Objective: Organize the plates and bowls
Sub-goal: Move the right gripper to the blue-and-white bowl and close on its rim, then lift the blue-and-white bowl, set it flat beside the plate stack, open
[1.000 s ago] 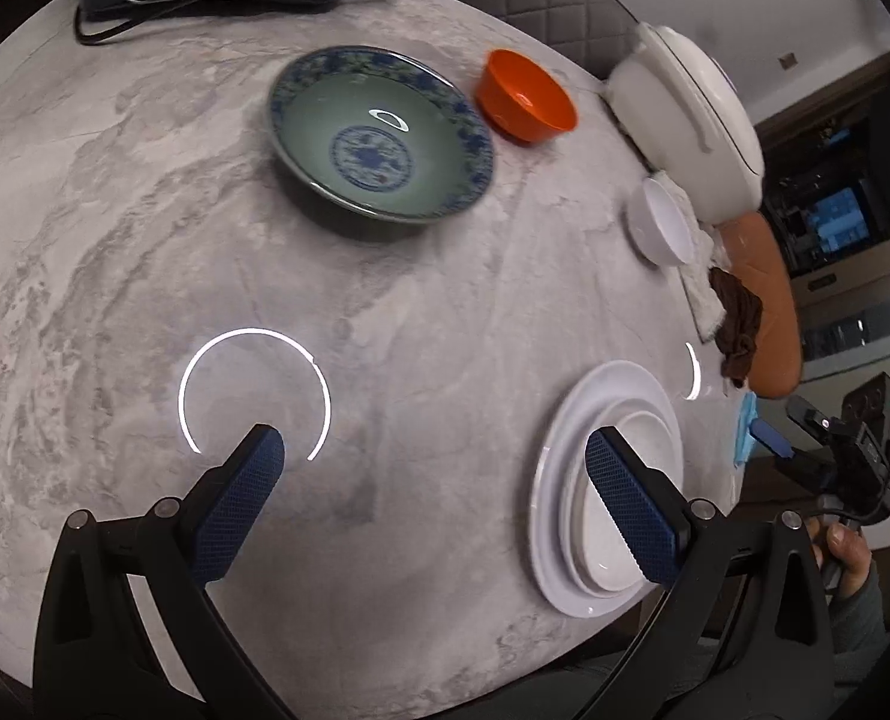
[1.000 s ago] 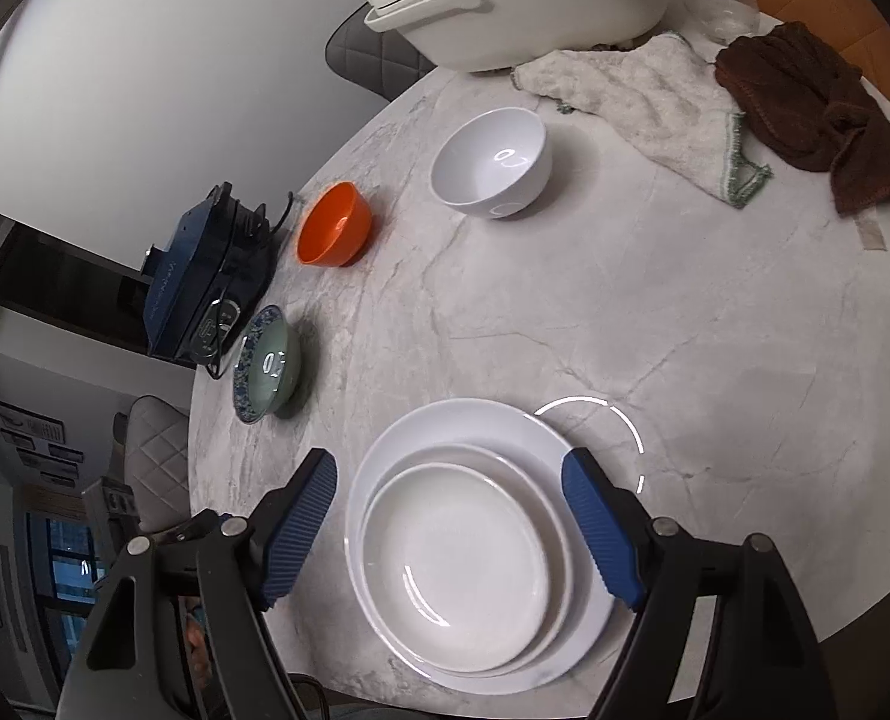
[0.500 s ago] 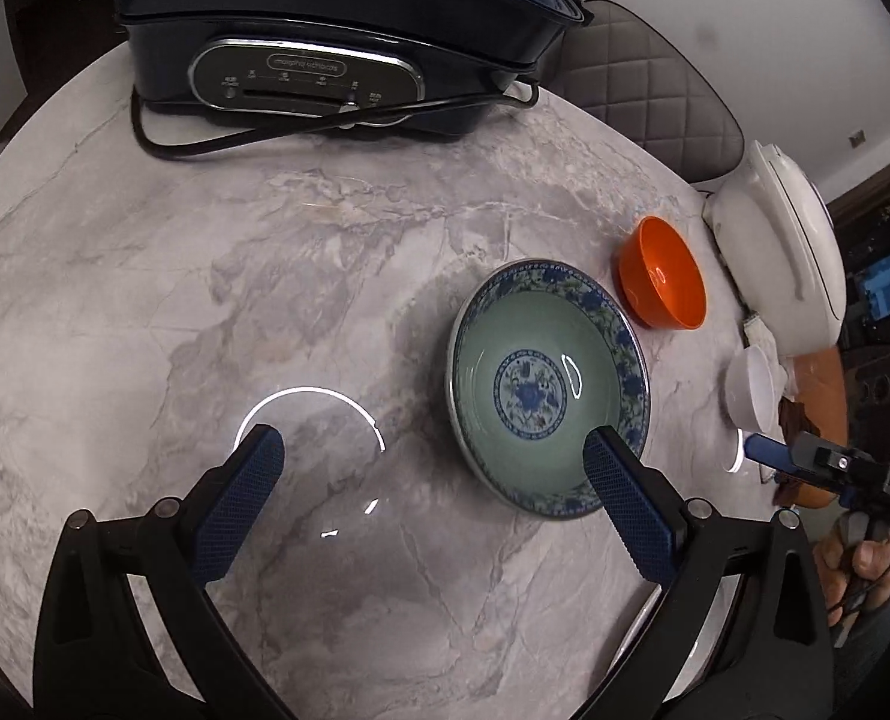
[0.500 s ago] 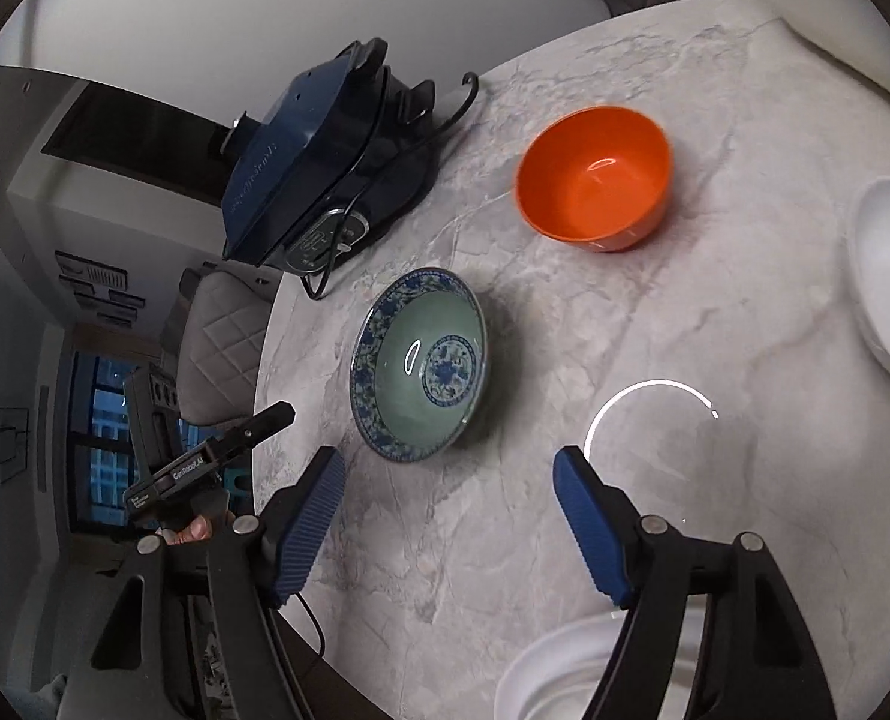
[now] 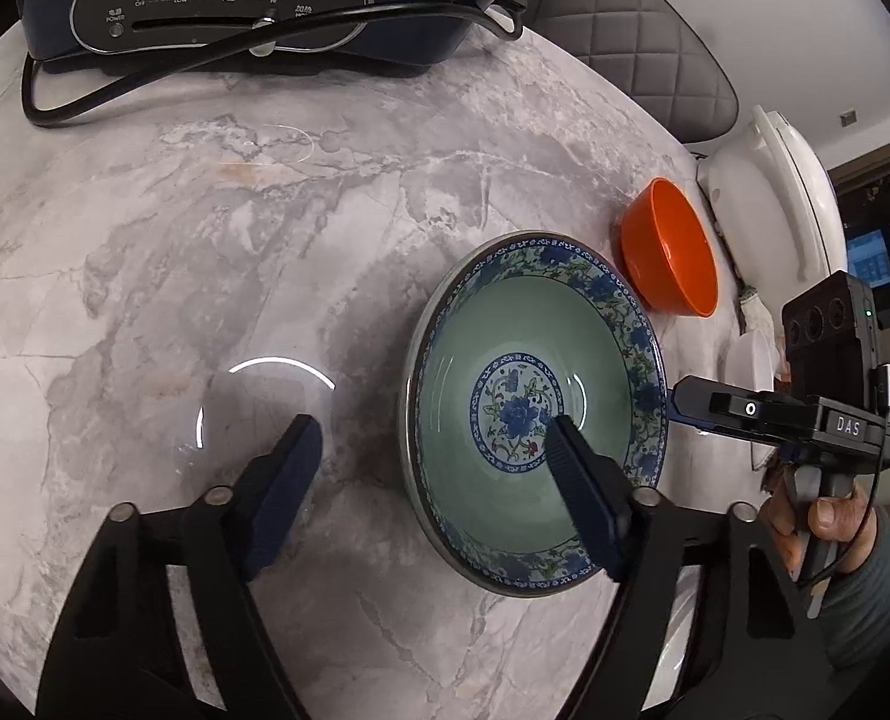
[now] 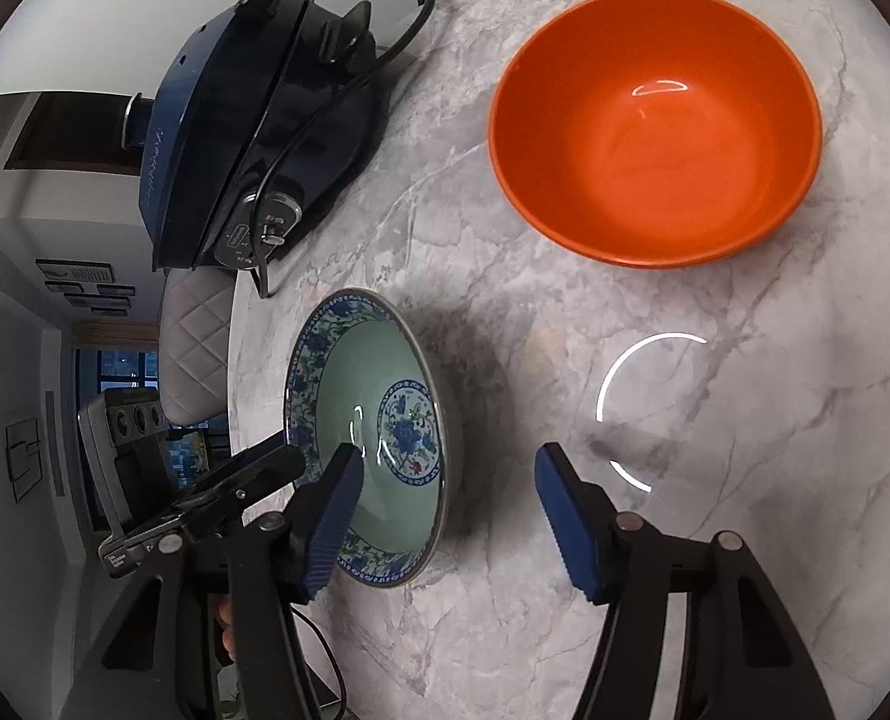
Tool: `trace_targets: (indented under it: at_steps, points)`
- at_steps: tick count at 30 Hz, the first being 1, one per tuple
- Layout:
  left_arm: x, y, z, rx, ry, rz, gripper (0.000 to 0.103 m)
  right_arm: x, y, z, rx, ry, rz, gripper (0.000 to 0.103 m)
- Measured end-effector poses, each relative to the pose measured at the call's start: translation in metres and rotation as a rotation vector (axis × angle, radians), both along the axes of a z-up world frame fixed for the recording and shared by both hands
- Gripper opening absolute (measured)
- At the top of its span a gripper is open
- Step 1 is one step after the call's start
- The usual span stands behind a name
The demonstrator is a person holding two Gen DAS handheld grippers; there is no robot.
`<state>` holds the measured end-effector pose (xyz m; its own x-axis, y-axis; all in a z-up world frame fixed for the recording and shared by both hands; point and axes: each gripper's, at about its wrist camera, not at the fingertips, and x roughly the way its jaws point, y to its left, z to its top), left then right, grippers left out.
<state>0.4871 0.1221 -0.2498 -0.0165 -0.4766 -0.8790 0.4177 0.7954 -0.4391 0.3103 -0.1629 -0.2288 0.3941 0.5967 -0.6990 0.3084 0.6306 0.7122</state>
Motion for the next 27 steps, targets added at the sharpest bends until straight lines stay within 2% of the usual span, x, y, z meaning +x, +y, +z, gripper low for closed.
trace_targets:
  at_steps: [2, 3, 5, 7, 9, 10, 12, 16, 21, 27]
  points:
    - [0.002, -0.003, -0.006, 0.006, 0.017, -0.002, 0.049, 0.004, 0.0, -0.004, 0.002, 0.012, 0.008, 0.059]
    - [0.003, -0.005, -0.008, 0.017, 0.021, -0.003, 0.049, 0.006, 0.002, -0.006, 0.009, 0.022, 0.018, 0.058]
    - [0.003, -0.006, -0.011, 0.011, 0.026, -0.004, 0.049, 0.014, 0.007, -0.011, 0.011, 0.049, 0.048, 0.045]
    - [0.003, -0.005, -0.012, 0.014, 0.03, 0.0, 0.049, 0.015, 0.007, -0.014, 0.006, 0.053, 0.041, 0.04]
    - [0.004, -0.005, -0.015, 0.008, 0.037, 0.0, 0.049, 0.015, 0.006, -0.016, 0.012, 0.052, 0.028, 0.031]
    - [0.004, -0.005, -0.016, 0.006, 0.04, 0.0, 0.047, 0.016, 0.007, -0.018, 0.012, 0.059, 0.033, 0.023]
    - [0.004, -0.004, -0.019, 0.002, 0.053, -0.004, 0.029, 0.017, 0.008, -0.02, 0.017, 0.071, 0.039, 0.021]
    - [0.004, -0.003, -0.021, 0.0, 0.061, -0.009, 0.013, 0.021, 0.008, -0.022, 0.047, 0.073, 0.021, 0.014]
    - [0.002, -0.006, -0.025, 0.029, 0.063, -0.005, 0.008, 0.027, 0.013, -0.021, 0.034, 0.069, 0.03, 0.012]
    - [-0.001, -0.005, -0.02, 0.032, 0.051, 0.0, 0.008, 0.026, 0.014, -0.016, 0.021, 0.053, 0.025, 0.012]
